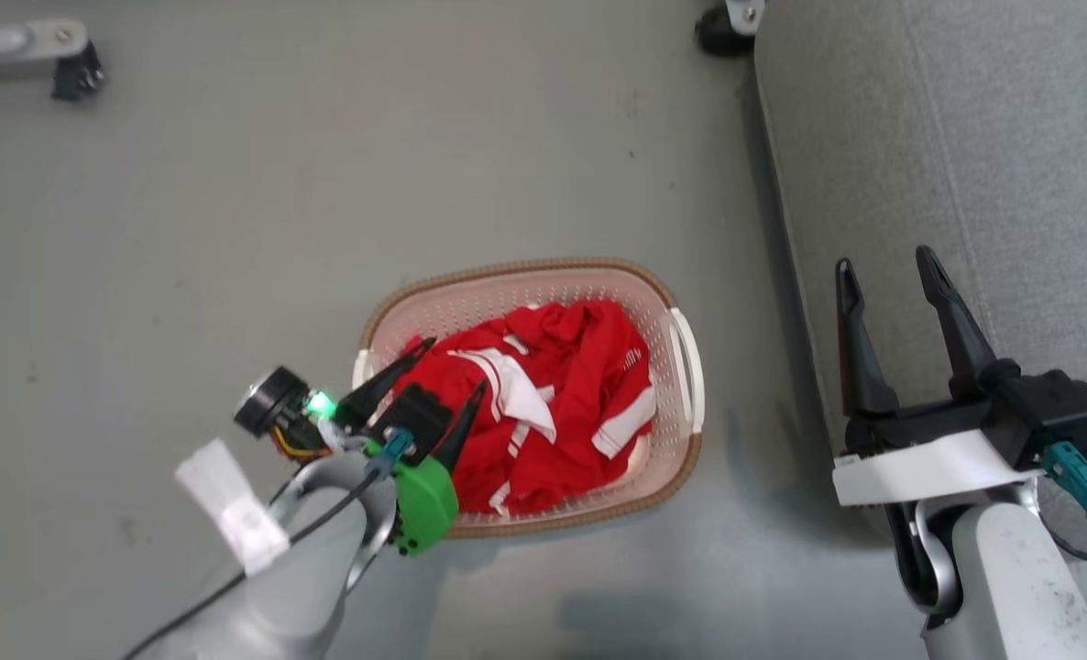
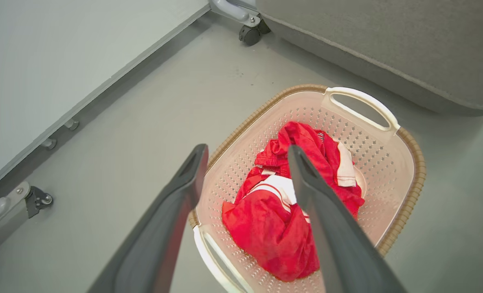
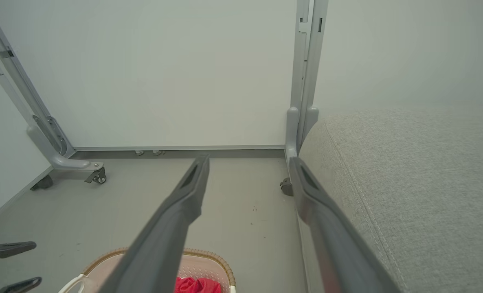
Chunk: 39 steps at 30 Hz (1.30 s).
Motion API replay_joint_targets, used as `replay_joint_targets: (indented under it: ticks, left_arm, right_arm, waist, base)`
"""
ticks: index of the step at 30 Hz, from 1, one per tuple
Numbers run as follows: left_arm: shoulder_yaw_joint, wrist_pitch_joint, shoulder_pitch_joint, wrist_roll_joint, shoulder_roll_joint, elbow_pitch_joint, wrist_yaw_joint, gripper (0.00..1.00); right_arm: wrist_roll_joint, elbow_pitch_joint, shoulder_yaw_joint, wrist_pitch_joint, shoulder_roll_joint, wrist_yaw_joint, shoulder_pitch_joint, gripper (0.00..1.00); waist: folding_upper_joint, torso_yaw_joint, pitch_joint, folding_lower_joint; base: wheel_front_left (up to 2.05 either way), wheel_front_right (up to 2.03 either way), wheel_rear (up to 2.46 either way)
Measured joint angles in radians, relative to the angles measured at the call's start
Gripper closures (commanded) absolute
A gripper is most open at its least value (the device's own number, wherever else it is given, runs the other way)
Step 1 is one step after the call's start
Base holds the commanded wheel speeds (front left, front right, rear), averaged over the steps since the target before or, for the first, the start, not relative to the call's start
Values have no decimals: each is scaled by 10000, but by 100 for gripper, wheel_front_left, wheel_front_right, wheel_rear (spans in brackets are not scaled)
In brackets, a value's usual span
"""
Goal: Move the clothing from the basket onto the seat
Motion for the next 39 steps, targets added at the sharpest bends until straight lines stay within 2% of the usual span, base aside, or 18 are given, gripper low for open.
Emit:
replay_joint_targets:
  ticks: [7, 10, 17, 28, 39]
  left_arm:
    - [-2512, 642, -2325, -569, 50, 2545, 0, 0]
    - [-3676, 779, -3149, -546, 207, 3127, -4, 0]
    - [-5367, 1225, -4279, -782, 454, 4188, -19, 0]
    - [-6236, 2006, -5224, -1885, 941, 4696, -19, 0]
    - [-6520, 2729, -5716, -2219, 1373, 4922, -19, 0]
  right_arm:
    - [153, -40, 150, 0, 2, 0, -618, 0]
    - [353, -46, 324, 0, 4, 0, -892, 0]
    - [934, -23, 570, 0, 0, 0, -1281, 0]
    - [1482, 6, 1009, 0, 4, 2, -1663, 0]
    - [1639, -71, 1421, 0, 2, 2, -1944, 0]
  waist:
    - [0, -331, 1223, 0]
    - [0, -528, 1721, 0]
    - [0, -1069, 2802, 1]
    - [0, -1987, 4120, 0]
    - [0, -2611, 5037, 0]
  base:
    - [0, 0, 0]
    - [0, 0, 0]
    - [0, 0, 0]
    - [0, 0, 0]
    - [0, 0, 0]
